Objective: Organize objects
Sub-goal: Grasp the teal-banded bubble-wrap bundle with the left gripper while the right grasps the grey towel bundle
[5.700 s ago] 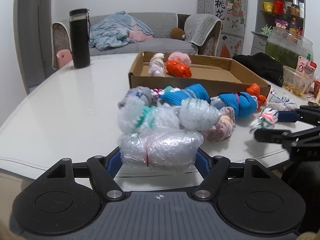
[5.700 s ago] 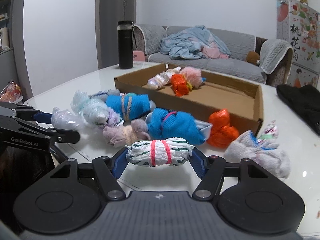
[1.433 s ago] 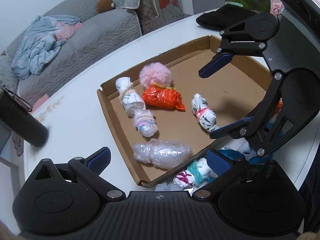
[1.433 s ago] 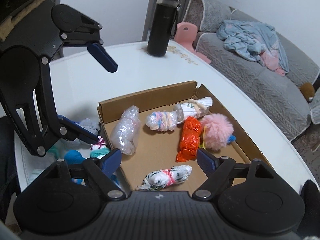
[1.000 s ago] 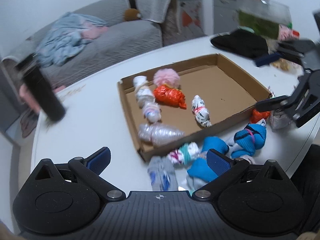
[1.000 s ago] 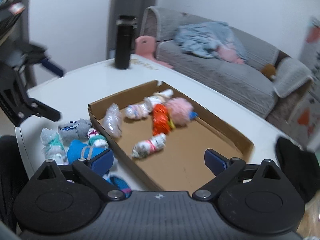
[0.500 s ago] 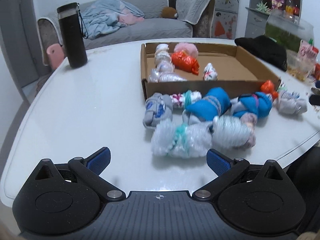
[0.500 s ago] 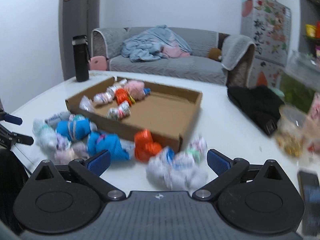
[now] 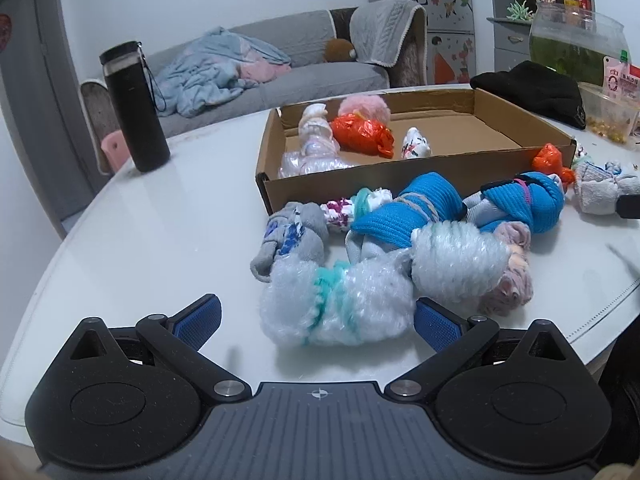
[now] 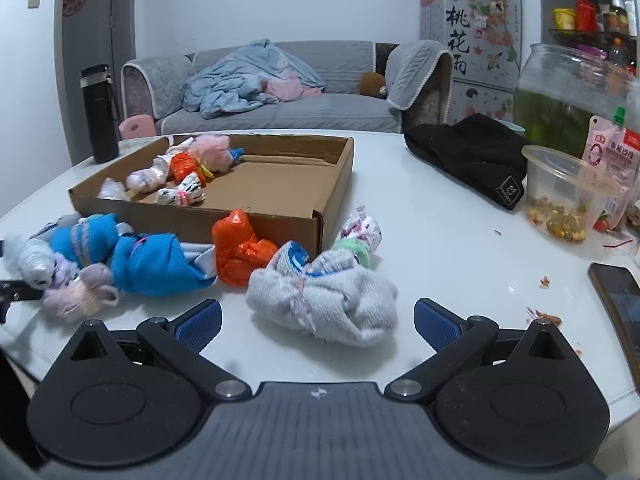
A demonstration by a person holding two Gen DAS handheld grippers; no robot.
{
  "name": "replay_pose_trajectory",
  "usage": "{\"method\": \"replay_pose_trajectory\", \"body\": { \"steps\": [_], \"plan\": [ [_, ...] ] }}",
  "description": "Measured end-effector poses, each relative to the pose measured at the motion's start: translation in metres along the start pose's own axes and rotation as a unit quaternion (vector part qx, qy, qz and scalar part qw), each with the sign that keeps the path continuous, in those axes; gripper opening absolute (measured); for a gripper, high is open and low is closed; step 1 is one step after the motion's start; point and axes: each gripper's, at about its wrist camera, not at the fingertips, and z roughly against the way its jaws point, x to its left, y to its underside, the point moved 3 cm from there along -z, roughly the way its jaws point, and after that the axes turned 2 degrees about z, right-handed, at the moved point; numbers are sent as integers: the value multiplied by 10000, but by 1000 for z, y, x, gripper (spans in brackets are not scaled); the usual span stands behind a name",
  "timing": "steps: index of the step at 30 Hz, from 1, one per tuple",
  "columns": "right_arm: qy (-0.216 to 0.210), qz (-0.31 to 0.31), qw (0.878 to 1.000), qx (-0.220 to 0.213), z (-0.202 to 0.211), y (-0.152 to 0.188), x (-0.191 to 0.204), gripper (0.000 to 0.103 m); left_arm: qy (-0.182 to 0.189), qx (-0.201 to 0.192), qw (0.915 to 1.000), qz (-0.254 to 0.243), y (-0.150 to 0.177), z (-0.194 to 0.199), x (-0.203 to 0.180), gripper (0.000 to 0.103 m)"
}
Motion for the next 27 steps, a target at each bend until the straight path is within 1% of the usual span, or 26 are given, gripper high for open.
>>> {"method": "replay_pose_trajectory", "body": {
  "steps": [5, 7, 8, 9, 10, 13, 17, 20, 23, 25, 27],
  "plan": [
    [238, 141, 9996, -21, -15, -2, 7, 102, 24, 18, 9999, 105, 0, -6, 5, 102],
    [346, 134, 9993, -3, -18, 0, 5, 102, 124, 10, 9998, 173, 0, -7, 6, 98],
    [388, 118, 9992, 2, -19, 1, 4, 100, 167, 1, 9997, 189, 1, -8, 6, 97],
    [382, 92, 9992, 41, -20, 2, 3, 97, 208, -2, 9996, 201, 2, -8, 7, 92],
    [361, 56, 9993, 61, -19, 4, 1, 90, 271, 1, 9994, 223, 2, -8, 7, 88],
    [298, 14, 9996, 9, -15, 7, -3, 84, 449, -54, 9986, 290, 4, -7, 7, 80],
    [232, 14, 9997, -71, -8, 8, -1, 79, 425, -94, 9988, 234, 5, -4, 4, 78],
    [136, 3, 9998, -136, -1, 10, -2, 78, 379, -127, 9991, 157, 6, -1, 3, 77],
    [46, 20, 9997, -236, 4, 10, 0, 78, 377, -126, 9990, 198, 8, 3, 5, 77],
    [3, 56, 9997, -227, 5, 9, 0, 78, 382, -134, 9989, 226, 9, 5, 8, 77],
    [9, 38, 9996, -290, 8, 8, -1, 78, 317, -144, 9991, 241, 9, 6, 11, 77]
  ]
}}
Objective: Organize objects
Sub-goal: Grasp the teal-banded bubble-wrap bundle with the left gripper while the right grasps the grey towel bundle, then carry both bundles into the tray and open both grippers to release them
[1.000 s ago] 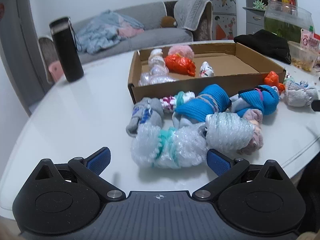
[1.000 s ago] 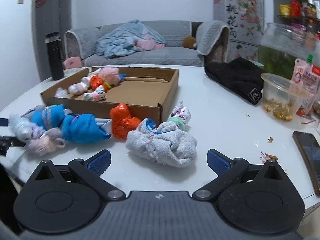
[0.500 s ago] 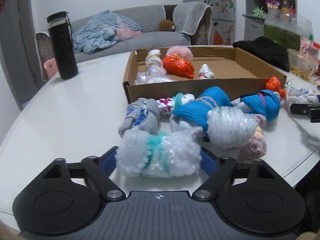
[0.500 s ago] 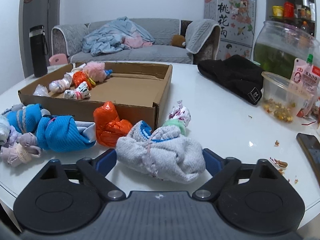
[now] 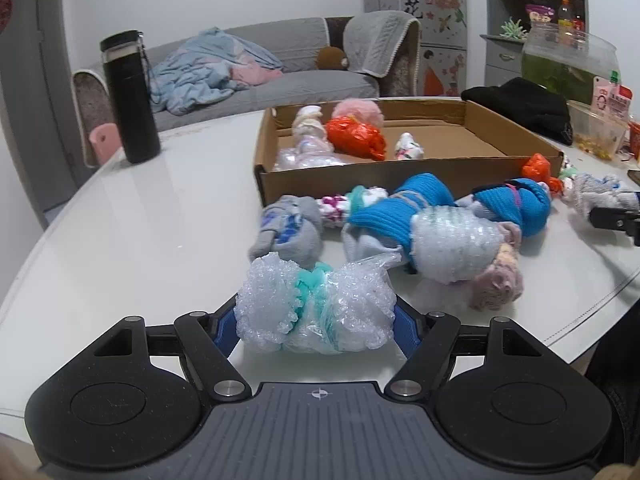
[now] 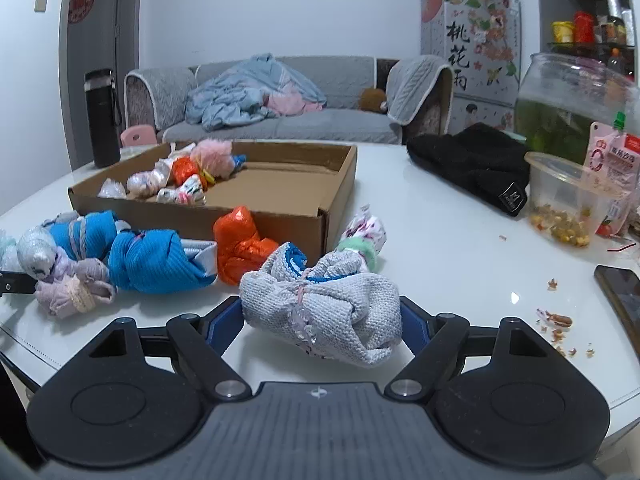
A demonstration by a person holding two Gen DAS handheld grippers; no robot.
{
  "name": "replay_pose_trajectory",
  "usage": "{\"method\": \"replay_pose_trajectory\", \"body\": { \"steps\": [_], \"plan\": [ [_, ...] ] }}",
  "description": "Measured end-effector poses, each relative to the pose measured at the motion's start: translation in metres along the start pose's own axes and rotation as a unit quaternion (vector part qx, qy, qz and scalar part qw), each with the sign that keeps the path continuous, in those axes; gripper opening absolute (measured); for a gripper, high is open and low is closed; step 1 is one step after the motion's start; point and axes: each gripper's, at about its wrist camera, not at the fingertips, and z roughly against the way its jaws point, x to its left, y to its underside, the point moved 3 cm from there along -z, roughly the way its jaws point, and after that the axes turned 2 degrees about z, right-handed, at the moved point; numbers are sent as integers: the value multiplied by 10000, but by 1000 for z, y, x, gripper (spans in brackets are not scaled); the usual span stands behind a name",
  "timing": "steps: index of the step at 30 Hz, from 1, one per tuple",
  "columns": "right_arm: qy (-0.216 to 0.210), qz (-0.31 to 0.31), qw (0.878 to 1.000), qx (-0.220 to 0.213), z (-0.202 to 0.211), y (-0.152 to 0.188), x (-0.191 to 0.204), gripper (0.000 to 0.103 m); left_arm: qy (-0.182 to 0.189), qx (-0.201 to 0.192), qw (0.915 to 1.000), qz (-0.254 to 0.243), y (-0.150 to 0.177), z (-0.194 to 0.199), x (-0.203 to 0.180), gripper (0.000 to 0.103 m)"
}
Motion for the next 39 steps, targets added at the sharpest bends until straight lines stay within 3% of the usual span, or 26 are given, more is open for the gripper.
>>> {"method": "replay_pose_trajectory", "body": {
  "steps": [15, 30, 39],
  "plan": [
    [-42, -4, 9999, -110, 6, -12, -6, 78, -159, -141, 9998, 40, -19, 13, 22, 77],
    [-351, 441, 9952, -798, 2, -109, -18, 78, 96, -789, 9962, -365, -138, 19, 19, 78],
    [-727, 621, 9921, -818, -38, -154, -16, 78, 509, -761, 9935, -673, -204, -27, -17, 77]
  ]
}}
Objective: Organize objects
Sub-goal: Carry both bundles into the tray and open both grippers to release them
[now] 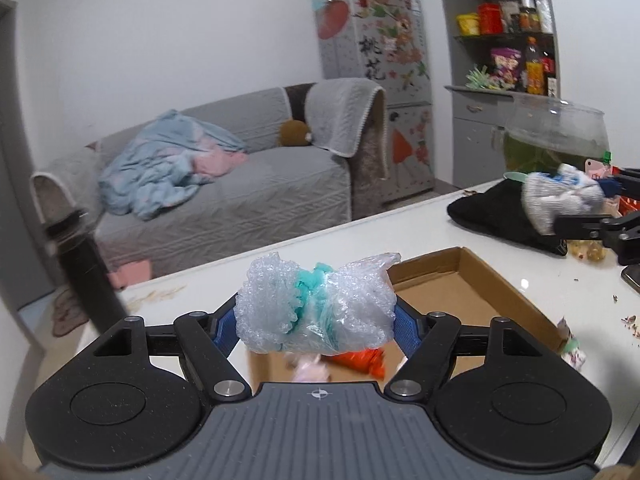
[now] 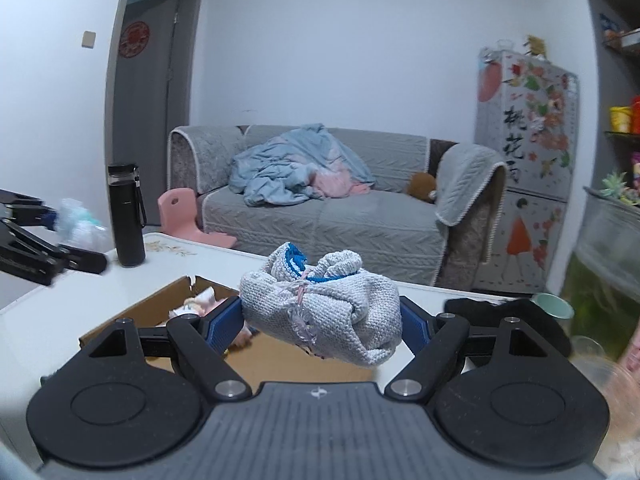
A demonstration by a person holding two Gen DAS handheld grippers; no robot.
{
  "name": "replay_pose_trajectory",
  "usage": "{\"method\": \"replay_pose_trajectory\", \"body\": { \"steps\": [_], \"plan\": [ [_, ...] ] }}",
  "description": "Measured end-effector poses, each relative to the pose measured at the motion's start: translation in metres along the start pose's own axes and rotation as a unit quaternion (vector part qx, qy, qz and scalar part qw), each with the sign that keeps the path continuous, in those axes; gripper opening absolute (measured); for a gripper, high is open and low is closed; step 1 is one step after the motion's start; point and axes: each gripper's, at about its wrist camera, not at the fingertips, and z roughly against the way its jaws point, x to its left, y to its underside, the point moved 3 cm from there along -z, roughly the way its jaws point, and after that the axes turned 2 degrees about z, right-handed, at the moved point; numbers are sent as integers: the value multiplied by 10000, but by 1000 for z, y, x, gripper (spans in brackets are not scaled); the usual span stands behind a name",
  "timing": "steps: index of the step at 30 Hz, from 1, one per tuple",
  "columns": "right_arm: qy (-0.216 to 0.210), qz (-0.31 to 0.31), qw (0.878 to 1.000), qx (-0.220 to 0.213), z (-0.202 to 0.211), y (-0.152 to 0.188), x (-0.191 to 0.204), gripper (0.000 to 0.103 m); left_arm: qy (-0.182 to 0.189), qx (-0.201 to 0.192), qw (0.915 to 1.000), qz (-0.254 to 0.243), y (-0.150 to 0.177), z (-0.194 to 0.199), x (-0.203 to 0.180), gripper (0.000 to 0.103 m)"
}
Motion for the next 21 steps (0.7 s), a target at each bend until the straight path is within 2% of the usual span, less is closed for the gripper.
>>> {"method": "replay_pose_trajectory", "body": {
  "steps": [5, 14, 21],
  "plan": [
    [-227, -20, 9997, 111, -27, 1, -4, 78, 218, 162, 9994, -232, -7, -49, -21, 75],
    [-404, -146, 9964, 731, -79, 9, -21, 78, 684, 632, 9952, -299, -4, -129, -51, 75],
    [-642, -415, 9894, 1234, -113, 19, -25, 78, 753, 1005, 9908, -505, 10, -182, -65, 75]
  ]
}}
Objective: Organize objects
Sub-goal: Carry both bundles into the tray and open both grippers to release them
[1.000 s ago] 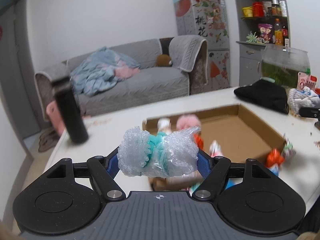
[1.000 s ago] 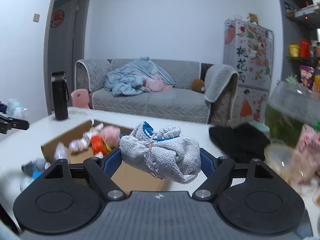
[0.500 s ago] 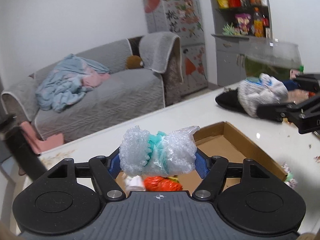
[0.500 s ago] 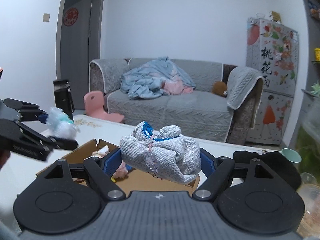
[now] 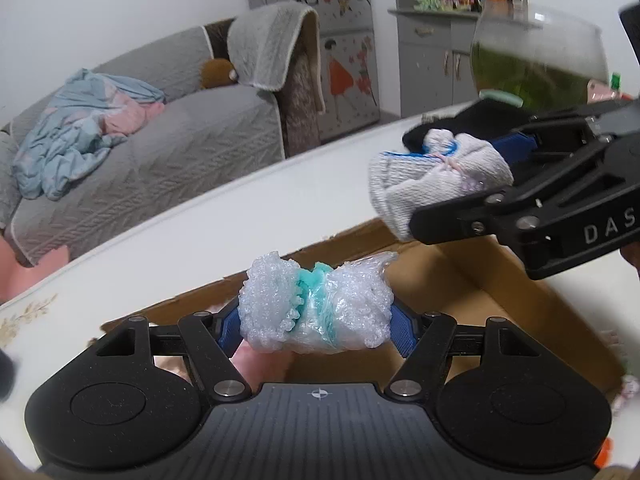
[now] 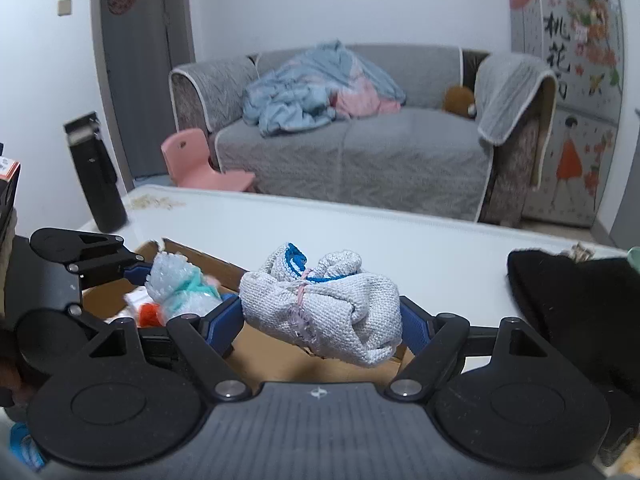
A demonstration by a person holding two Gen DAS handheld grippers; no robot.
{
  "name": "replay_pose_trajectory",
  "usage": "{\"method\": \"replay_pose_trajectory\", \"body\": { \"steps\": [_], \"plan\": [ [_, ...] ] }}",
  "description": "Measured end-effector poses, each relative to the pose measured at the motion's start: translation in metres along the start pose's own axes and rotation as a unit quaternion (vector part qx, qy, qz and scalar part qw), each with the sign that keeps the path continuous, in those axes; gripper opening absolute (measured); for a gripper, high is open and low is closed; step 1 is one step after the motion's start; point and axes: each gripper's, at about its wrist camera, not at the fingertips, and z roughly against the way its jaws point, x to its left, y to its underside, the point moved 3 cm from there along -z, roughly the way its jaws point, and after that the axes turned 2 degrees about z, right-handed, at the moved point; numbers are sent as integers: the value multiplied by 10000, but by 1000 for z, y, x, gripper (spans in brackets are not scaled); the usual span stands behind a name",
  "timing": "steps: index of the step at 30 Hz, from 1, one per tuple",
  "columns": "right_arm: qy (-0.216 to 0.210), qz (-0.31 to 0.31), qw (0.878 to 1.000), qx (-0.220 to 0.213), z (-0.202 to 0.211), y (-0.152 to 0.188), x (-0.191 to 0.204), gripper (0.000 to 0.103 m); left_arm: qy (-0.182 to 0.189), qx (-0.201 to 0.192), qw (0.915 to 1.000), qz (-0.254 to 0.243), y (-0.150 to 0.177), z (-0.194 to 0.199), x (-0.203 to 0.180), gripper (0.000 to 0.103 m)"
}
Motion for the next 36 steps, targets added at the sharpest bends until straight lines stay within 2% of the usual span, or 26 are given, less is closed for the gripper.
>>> {"method": "replay_pose_trajectory", "body": {
  "steps": [10, 21, 23, 24, 26, 36],
  "plan": [
    [-110, -93, 9983, 565, -31, 8, 3, 78, -193, 301, 9989, -307, 3, -41, 5, 75],
    [-74, -182, 9954, 933, -46, 7, 1, 81, -346, 466, 9977, -358, 4, -56, 8, 80],
    [-115, -207, 9946, 1008, -45, 6, 1, 84, -360, 484, 9975, -382, 4, -55, 8, 81],
    [-140, -211, 9944, 1030, -45, 5, 2, 87, -402, 494, 9971, -409, 3, -55, 8, 84],
    [-91, -179, 9945, 1024, -43, 2, 3, 98, -414, 513, 9969, -432, 4, -53, 7, 85],
    [-69, -121, 9954, 944, -37, -5, 4, 98, -397, 495, 9971, -416, -1, -44, 5, 85]
  ]
}}
